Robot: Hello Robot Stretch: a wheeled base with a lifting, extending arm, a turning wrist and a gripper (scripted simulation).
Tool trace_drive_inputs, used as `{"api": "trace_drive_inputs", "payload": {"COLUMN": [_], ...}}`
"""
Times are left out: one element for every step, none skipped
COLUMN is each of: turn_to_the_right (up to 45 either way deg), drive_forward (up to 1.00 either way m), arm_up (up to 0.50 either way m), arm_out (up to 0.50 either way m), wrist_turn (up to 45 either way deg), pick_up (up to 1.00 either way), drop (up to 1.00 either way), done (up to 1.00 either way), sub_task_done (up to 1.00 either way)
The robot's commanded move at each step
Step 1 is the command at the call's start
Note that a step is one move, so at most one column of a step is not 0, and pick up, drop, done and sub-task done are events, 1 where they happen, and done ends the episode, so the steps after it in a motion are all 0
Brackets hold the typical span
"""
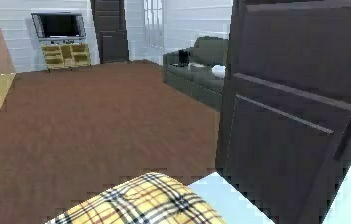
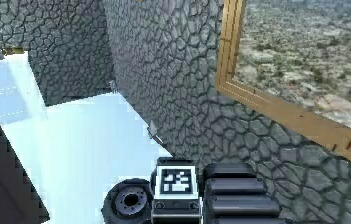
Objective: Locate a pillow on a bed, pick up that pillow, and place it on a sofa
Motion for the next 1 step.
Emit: {"api": "trace_drive_inputs", "payload": {"turn_to_the_right": [0.0], "drive_forward": [1.0], "arm_up": [0.0], "arm_out": [0.0], "wrist_turn": [0.0], "pick_up": [0.0], "drop": [0.0], "done": [0.0], "sub_task_done": [0.0]}}
